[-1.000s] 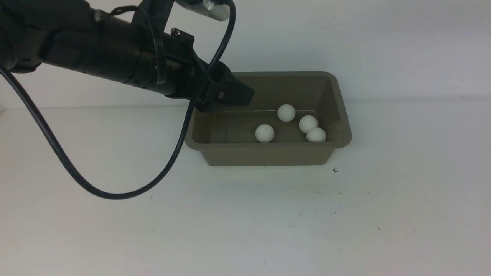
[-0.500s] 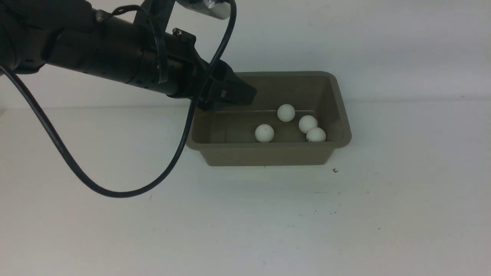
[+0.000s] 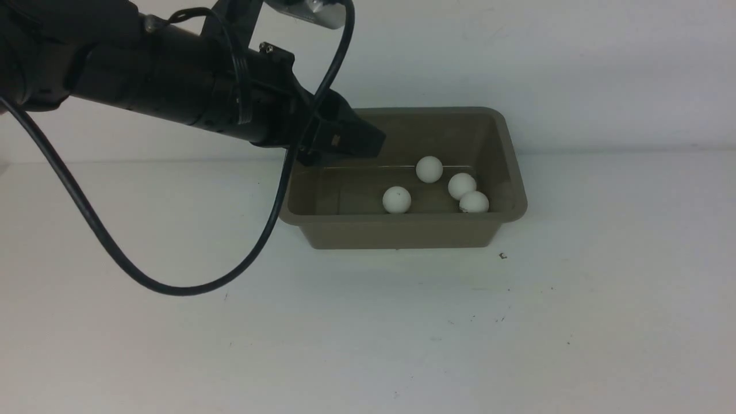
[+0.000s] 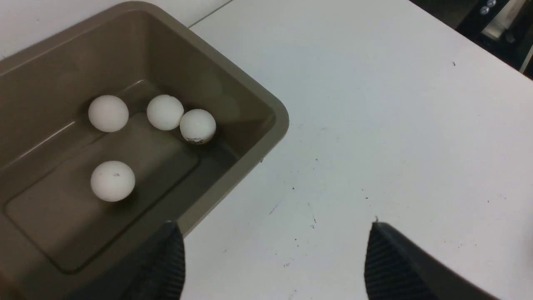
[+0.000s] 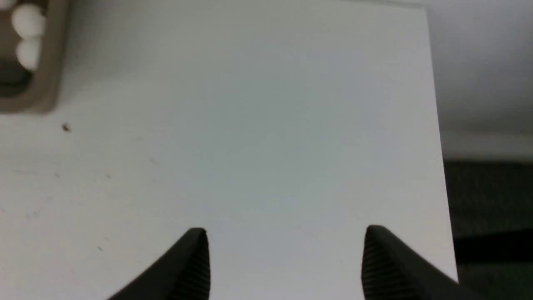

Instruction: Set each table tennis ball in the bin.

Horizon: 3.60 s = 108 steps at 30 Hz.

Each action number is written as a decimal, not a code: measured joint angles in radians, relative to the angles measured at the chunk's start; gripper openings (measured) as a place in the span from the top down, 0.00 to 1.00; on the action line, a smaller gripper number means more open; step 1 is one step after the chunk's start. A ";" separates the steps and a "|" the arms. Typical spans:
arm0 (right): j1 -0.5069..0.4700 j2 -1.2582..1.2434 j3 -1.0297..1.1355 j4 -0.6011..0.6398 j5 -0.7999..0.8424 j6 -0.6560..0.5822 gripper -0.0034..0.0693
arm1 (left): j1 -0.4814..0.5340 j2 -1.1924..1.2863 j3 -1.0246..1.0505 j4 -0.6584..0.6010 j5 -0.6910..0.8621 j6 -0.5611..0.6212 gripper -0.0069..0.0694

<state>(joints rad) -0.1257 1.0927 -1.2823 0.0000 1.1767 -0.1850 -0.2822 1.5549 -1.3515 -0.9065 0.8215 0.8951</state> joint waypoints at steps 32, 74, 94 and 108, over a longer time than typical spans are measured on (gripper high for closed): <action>0.059 -0.227 0.640 0.314 -0.607 -0.311 0.76 | 0.000 0.001 0.000 -0.093 -0.033 0.045 0.23; 0.059 -0.227 0.641 0.314 -0.469 -0.312 0.76 | 0.000 0.001 0.000 -0.448 -0.117 0.063 0.23; 0.059 -0.227 0.641 0.314 -0.465 -0.313 0.76 | -0.069 0.001 0.000 -0.637 -0.008 0.699 0.23; 0.059 -0.227 0.641 0.314 -0.462 -0.313 0.76 | -0.069 0.009 0.000 0.268 -0.122 -0.441 0.23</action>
<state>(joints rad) -0.0663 0.8655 -0.6409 0.3145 0.7146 -0.4985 -0.3514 1.5643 -1.3515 -0.6389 0.6996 0.4542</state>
